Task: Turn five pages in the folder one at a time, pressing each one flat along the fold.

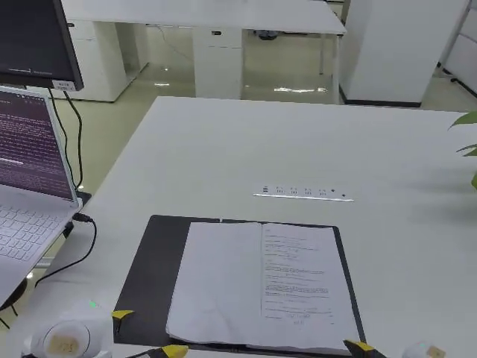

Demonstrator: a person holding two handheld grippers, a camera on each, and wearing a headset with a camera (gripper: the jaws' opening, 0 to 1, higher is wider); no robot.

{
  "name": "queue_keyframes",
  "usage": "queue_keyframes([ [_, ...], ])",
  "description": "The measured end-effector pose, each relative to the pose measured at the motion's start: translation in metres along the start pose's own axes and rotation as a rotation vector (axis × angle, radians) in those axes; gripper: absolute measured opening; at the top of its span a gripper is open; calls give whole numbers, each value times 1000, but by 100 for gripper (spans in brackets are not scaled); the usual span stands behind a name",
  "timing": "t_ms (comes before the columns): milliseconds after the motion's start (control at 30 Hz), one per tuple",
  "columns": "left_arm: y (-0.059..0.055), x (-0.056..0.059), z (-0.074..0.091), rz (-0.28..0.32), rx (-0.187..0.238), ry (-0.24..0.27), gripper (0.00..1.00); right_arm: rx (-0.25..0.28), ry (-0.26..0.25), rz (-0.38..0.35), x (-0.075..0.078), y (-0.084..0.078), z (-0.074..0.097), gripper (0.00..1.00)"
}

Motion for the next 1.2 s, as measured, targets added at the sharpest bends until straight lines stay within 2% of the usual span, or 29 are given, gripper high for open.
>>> queue_keyframes([
  [200, -1, -2, 8, 17, 15, 24, 68, 2, 5, 6, 3, 4, 7, 60],
  [400, -10, 1, 14, 27, 3, 37, 68, 3, 8, -17, 8, 3, 14, 61],
  [600, -13, 5, 13, 33, -12, 39, 68, -24, 13, -23, 11, -2, 15, 63],
  [667, -11, 8, 11, 33, -13, 35, 68, -30, 18, -20, 11, -2, 16, 63],
  [833, -12, 14, 2, -13, -51, 16, 67, -42, 49, -33, 11, -4, 17, 62],
  [933, -13, 15, -1, -25, -68, 4, 67, -57, 44, -33, 14, -7, 18, 65],
  [1100, -5, 17, -8, -25, -62, -12, 67, -60, 41, -44, 17, -10, 23, 67],
  [1200, 1, 21, -19, -44, -65, -35, 67, -71, 41, -61, 18, -13, 27, 66],
])
Point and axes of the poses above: the centre of the closed fingertips' face, and the gripper's own axes: z roughly backward along the fingers, x roughly to its right, y roughly out of its top, the point moved 9 cm from there along z, roughly backward along the fingers, and after that the axes turned 1 degree about x, right-handed, at the moved point
